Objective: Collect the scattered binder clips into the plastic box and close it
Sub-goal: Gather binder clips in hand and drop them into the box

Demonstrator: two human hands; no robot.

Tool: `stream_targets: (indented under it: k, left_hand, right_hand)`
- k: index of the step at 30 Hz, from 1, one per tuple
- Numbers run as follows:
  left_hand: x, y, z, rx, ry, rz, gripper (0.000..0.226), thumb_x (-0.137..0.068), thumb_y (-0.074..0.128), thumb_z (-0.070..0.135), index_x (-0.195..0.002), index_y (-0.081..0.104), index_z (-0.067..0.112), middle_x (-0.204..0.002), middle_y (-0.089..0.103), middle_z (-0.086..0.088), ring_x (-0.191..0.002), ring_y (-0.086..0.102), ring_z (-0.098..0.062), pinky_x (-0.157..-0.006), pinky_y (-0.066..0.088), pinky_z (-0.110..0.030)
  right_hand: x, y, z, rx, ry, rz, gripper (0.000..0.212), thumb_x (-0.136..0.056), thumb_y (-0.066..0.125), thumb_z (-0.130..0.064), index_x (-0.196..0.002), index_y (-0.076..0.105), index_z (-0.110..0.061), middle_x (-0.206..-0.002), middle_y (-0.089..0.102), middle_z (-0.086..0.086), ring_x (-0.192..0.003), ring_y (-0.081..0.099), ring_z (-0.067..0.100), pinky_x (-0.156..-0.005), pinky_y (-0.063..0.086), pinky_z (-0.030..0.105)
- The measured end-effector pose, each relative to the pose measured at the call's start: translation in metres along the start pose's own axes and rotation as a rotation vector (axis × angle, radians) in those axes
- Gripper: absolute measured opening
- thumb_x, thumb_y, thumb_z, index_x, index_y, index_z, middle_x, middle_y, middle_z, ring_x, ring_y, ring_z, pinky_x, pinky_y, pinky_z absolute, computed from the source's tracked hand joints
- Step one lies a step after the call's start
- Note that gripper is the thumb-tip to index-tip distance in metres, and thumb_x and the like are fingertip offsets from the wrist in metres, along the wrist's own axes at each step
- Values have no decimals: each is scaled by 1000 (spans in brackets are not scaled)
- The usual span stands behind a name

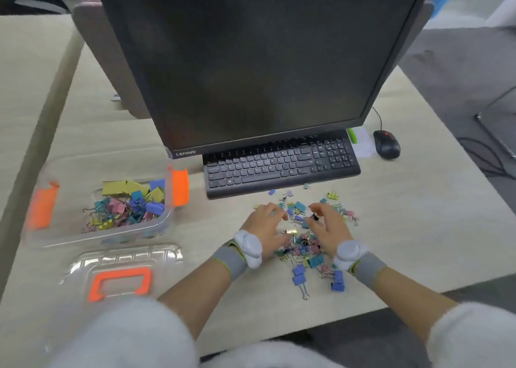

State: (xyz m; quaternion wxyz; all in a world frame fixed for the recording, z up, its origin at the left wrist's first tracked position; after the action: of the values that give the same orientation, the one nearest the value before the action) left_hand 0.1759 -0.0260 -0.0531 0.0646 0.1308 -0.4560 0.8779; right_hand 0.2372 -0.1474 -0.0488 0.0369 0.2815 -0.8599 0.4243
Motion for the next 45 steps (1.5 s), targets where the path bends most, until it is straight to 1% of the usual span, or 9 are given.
stream_targets:
  k: [6,13,18,24,29,33,38,42,45]
  left_hand:
    - [6,75,23,-204,237,-156,105,-66,64,67,-148,9,33,-159,-9,-4,-146,-11,-24,-118,-1,-47]
    - [3,102,26,-318,263,-76,104,-67,51,76,-146,-5,40,-157,-20,-1,-137,-32,-17,-115,-11,-45]
    - [-3,106,23,-335,218,-44,97,-70,37,82,-147,-3,39,-152,-27,4,-139,-30,-19,-118,-7,-48]
    - [-10,102,19,-312,137,25,88,-74,30,80,-147,6,37,-157,-18,3,-139,-28,-16,-117,-9,-43]
    - [-7,88,16,-239,144,74,77,-84,27,71,-148,3,35,-157,-16,7,-141,-23,-10,-118,-9,-38]
    - [-7,80,24,-264,223,95,54,-96,24,52,-146,5,42,-154,-19,10,-143,-21,-15,-118,-6,-40]
    - [-11,91,36,-360,302,45,52,-97,26,48,-146,8,45,-157,-15,6,-146,-14,-20,-115,-9,-39]
    - [-11,83,39,-321,266,76,46,-93,44,45,-136,44,30,-155,28,-4,-144,22,-26,-116,14,-44]
    - [-7,70,43,-393,289,221,41,-80,64,47,-116,64,26,-131,59,-8,-122,55,-29,-98,45,-45]
  right_hand:
    - [37,-8,53,197,-48,72,57,-92,55,-31,-143,34,-14,-153,27,9,-141,25,26,-116,22,36]
    - [55,22,93,343,-59,38,57,-97,21,-44,-142,-11,-30,-152,-18,-5,-147,-8,18,-119,-1,30]
    - [46,37,89,367,-53,87,71,-82,-16,-66,-141,-17,-27,-151,-22,-3,-143,-16,15,-117,-7,34]
    - [28,36,72,283,-29,128,93,-74,-19,-73,-147,4,-20,-158,-3,5,-147,-4,19,-118,-2,31]
    - [31,2,69,164,-57,212,76,-88,22,-61,-145,28,-11,-156,20,9,-143,22,25,-117,20,37]
    - [51,5,63,292,-221,138,88,-82,34,-69,-145,30,-7,-153,26,12,-138,32,28,-110,31,40]
    - [58,23,56,520,-290,164,98,-72,49,-73,-137,43,0,-145,41,18,-128,48,32,-102,44,43]
    - [51,26,60,618,-288,256,83,-80,42,-67,-129,54,-1,-134,55,18,-119,56,32,-94,51,41]
    - [50,26,58,669,-374,322,74,-84,39,-65,-121,61,-5,-117,64,15,-105,61,33,-85,54,39]
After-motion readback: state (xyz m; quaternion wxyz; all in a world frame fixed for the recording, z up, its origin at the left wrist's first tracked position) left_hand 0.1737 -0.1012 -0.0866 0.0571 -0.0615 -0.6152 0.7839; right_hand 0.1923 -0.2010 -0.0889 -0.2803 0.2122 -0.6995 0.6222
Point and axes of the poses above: each hand's wrist, its own x-axis away from the middle knuckle, its own y-axis out of the palm, z = x × y, the point moved 10 cm from there along -x, towards the middle knuckle
